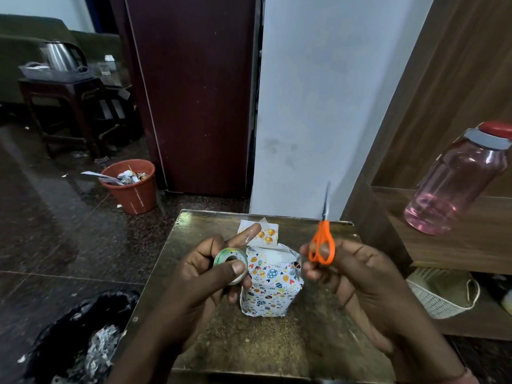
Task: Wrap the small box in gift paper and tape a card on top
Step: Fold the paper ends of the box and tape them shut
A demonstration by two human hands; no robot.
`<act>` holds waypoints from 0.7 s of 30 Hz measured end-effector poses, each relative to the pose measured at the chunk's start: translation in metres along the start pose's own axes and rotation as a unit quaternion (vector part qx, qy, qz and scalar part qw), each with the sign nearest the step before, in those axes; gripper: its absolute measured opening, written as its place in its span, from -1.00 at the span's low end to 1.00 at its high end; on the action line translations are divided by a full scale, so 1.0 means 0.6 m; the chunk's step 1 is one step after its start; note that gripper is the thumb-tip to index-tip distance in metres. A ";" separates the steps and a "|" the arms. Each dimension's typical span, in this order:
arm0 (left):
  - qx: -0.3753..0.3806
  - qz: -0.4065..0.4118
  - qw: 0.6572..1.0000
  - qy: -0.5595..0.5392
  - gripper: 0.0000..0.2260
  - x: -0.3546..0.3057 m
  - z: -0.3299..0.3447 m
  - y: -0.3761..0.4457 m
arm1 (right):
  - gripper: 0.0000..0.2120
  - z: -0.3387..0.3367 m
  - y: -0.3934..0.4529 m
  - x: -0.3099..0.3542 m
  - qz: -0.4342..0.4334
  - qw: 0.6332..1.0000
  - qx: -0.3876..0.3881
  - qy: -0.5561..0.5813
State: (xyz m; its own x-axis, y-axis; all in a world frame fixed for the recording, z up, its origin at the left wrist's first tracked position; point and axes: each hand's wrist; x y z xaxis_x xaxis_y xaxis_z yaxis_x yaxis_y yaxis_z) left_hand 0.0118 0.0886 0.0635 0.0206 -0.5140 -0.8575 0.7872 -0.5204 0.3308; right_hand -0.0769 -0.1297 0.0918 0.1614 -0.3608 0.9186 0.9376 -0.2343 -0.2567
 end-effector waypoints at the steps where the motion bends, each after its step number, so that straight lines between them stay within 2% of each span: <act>1: 0.003 0.001 1.000 -0.011 -0.79 -0.001 0.001 0.000 | -0.81 0.009 -0.004 -0.001 0.029 0.999 0.036 0.003; 3: 0.006 0.001 1.000 -0.026 -0.79 -0.004 0.003 0.000 | -0.71 0.014 -0.008 -0.009 0.072 0.993 0.085 -0.025; 6: 0.009 -0.002 0.999 -0.033 -0.79 -0.009 0.007 -0.002 | -0.75 0.008 -0.017 -0.007 0.110 0.981 0.148 -0.058; 9: 0.013 -0.001 0.999 -0.045 -0.75 -0.014 0.006 -0.001 | -0.69 0.001 -0.029 0.011 0.123 0.976 0.170 -0.064; 14: 0.022 -0.006 0.999 -0.035 -0.67 -0.008 0.006 0.001 | -0.44 -0.002 -0.047 0.035 0.135 0.970 0.192 -0.068; 18: 0.028 -0.005 0.999 -0.043 -0.69 -0.009 0.010 -0.001 | -0.60 0.006 -0.049 0.031 0.216 0.937 0.255 -0.103; 21: 0.020 -0.003 0.998 -0.055 -0.68 -0.013 0.010 0.000 | -0.73 0.017 -0.044 0.021 0.241 0.918 0.283 -0.137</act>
State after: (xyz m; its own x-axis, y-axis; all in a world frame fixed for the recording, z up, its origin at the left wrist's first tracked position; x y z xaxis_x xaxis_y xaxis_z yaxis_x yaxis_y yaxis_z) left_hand 0.0078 0.0885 0.0724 -0.0538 -0.5811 -0.8121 0.7619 -0.5496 0.3428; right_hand -0.0966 -0.1186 0.1132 0.5977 -0.0414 0.8007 0.7346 0.4283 -0.5262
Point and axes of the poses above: each hand's wrist, its own y-axis towards the middle knuckle, its own z-axis out of the palm, x = y × z, and after that the axes turned 10 degrees about z, right-handed
